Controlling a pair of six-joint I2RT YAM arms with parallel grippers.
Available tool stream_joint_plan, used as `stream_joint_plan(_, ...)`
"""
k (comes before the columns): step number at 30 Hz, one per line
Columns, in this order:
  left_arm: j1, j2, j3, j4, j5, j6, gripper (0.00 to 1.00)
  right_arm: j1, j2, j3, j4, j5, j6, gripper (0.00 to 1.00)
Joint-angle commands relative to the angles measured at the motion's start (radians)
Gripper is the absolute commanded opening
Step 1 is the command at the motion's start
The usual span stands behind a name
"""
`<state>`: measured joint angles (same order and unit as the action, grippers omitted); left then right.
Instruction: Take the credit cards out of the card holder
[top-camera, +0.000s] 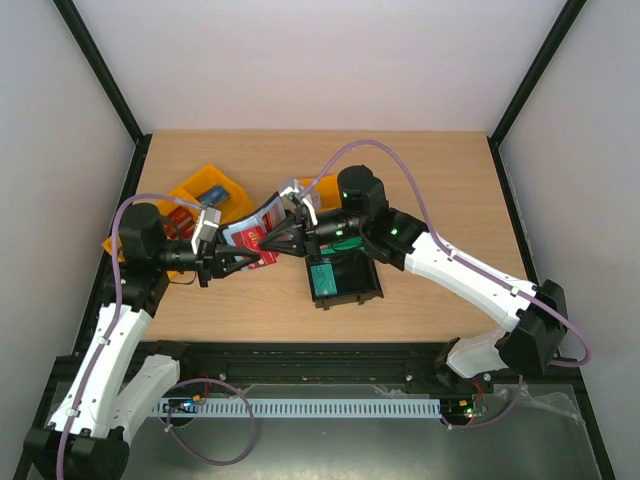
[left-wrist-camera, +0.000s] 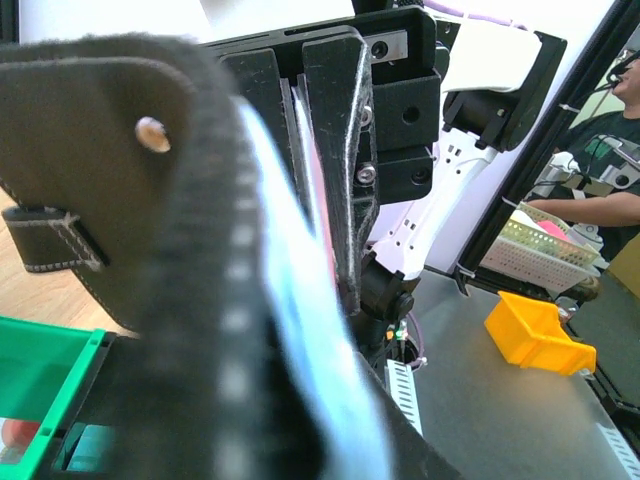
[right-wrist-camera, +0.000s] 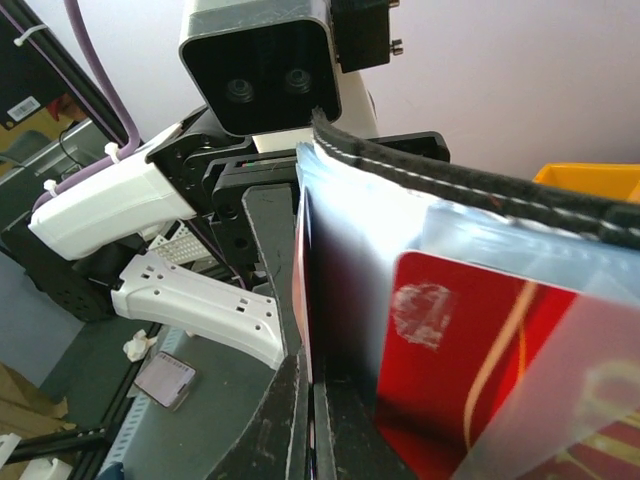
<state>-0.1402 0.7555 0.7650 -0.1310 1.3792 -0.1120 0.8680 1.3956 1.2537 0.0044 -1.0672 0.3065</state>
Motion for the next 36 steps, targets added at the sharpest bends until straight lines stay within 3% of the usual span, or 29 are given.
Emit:
stream_joint_plan(1,-0.002,-0.005,0.001,0.044,0.009,0.005,0.13,-0.001,-0.012,0.036,0.021,0.005,-0.008,0.02)
stream_joint_plan(7,-0.002,-0.012,-0.003,0.044,0.011,0.000,0.10,-0.028,-0.017,0.035,-0.011,-0.011,-0.029,0.02)
stream_joint_plan(8,-0.002,-0.013,-0.003,0.041,0.011,0.002,0.04,-0.033,-0.018,0.035,-0.014,-0.021,-0.030,0.06)
stream_joint_plan(10,-0.001,-0.014,-0.004,0.039,0.008,0.004,0.02,-0.040,-0.020,0.041,-0.036,-0.031,-0.036,0.18)
stream_joint_plan(12,-0.002,-0.013,-0.006,0.039,0.011,0.005,0.02,-0.041,-0.024,0.047,-0.052,-0.014,-0.046,0.20)
stream_joint_plan(23,-0.002,-0.015,0.002,0.016,0.028,0.034,0.02,-0.021,-0.020,0.049,-0.034,0.112,-0.032,0.10)
stream_joint_plan(27,-0.004,-0.016,0.010,-0.019,0.040,0.080,0.02,-0.022,0.002,0.093,-0.121,0.225,-0.041,0.06)
stream_joint_plan(34,-0.010,-0.012,0.012,-0.024,0.039,0.092,0.02,0.001,0.029,0.120,-0.137,0.198,-0.054,0.14)
stream_joint_plan(36,-0.010,-0.013,0.013,-0.024,0.037,0.092,0.02,0.009,0.039,0.124,-0.129,0.171,-0.054,0.07)
